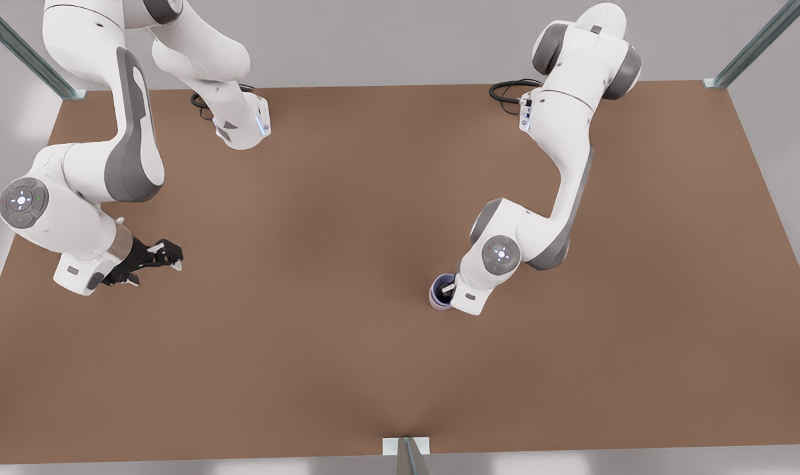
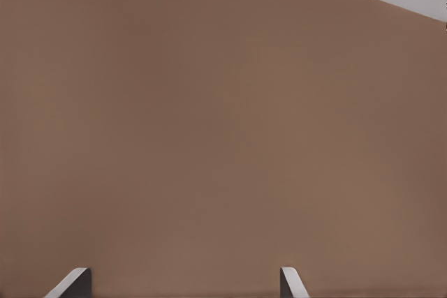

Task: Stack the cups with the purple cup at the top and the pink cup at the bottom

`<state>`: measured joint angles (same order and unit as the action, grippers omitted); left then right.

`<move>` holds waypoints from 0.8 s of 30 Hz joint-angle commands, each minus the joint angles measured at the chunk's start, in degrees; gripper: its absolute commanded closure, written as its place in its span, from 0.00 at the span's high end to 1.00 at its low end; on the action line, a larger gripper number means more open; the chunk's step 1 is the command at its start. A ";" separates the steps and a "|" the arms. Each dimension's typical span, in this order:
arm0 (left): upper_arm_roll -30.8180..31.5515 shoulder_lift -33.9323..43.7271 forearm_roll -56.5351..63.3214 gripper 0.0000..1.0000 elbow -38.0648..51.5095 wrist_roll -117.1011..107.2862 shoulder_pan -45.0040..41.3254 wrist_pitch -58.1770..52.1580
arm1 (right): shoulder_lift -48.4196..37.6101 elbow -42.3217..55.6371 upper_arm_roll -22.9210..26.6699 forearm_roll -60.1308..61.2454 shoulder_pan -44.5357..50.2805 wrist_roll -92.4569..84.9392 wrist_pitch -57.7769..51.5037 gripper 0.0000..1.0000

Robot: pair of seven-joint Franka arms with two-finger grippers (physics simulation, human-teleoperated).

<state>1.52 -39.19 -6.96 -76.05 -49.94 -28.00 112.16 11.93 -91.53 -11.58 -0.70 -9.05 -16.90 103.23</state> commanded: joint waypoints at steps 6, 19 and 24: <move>-0.02 -0.72 0.02 0.21 -1.29 -8.16 0.05 4.03 | -0.41 -0.67 -0.11 0.09 0.08 15.23 0.48 1.00; 0.06 -0.98 1.95 1.00 -2.44 -7.63 0.40 3.86 | -0.32 -1.29 -0.02 0.00 -0.01 15.23 0.84 1.00; 0.06 -0.63 2.04 1.00 -2.35 -7.72 0.49 3.33 | -0.32 -1.20 -0.02 0.00 -0.09 15.23 0.48 1.00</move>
<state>1.54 -39.90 -5.23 -78.44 -55.32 -27.49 115.96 11.65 -92.77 -11.58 -0.75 -9.14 -5.64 103.92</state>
